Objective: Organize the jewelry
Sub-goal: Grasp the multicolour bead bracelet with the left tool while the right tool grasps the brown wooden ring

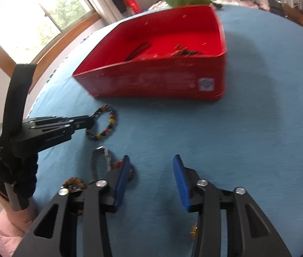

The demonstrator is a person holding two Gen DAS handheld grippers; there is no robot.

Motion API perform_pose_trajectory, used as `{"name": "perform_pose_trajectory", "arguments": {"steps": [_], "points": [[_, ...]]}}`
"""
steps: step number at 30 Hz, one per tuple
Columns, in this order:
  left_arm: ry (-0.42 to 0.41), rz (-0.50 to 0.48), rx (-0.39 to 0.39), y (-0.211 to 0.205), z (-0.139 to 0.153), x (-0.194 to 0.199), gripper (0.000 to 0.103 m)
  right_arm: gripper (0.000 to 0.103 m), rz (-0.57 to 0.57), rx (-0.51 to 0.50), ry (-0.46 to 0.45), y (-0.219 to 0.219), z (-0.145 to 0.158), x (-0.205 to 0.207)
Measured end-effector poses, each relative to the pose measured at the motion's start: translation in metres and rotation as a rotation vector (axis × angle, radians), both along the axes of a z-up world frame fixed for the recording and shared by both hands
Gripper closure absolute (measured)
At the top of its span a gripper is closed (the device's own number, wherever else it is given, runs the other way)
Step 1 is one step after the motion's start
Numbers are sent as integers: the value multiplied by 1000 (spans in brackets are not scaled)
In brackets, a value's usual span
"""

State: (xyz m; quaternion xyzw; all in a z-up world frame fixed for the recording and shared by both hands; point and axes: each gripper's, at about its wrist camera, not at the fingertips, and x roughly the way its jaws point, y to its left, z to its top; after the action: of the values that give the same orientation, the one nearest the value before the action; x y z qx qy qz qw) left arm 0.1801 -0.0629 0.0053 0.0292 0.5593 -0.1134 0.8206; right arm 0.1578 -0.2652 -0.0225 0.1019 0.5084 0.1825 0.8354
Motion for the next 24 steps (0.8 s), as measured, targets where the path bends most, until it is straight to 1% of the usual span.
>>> {"name": "perform_pose_trajectory", "arguments": {"steps": [2,6,10,12,16,18,21,24], "points": [[5,1,-16,4,1,-3,97,70,12,1,9,4,-2,1],[-4,-6,-39,18,6,1,97,77,28,-12,17,10,-6,2],[-18,-17,-53,26,13,-2,97,79,49,-10,26,17,-8,1],[-18,-21,-53,22,14,-5,97,79,60,-18,32,21,-9,1],[-13,-22,-59,25,12,-3,97,79,68,-60,27,29,-12,1],[-12,-24,-63,25,11,-3,97,83,73,-90,14,34,-12,1],[-5,-27,-68,25,10,-3,97,91,88,-143,-16,45,-13,-2],[3,-27,-70,24,6,-2,97,91,97,-155,-28,51,-13,-4]]}}
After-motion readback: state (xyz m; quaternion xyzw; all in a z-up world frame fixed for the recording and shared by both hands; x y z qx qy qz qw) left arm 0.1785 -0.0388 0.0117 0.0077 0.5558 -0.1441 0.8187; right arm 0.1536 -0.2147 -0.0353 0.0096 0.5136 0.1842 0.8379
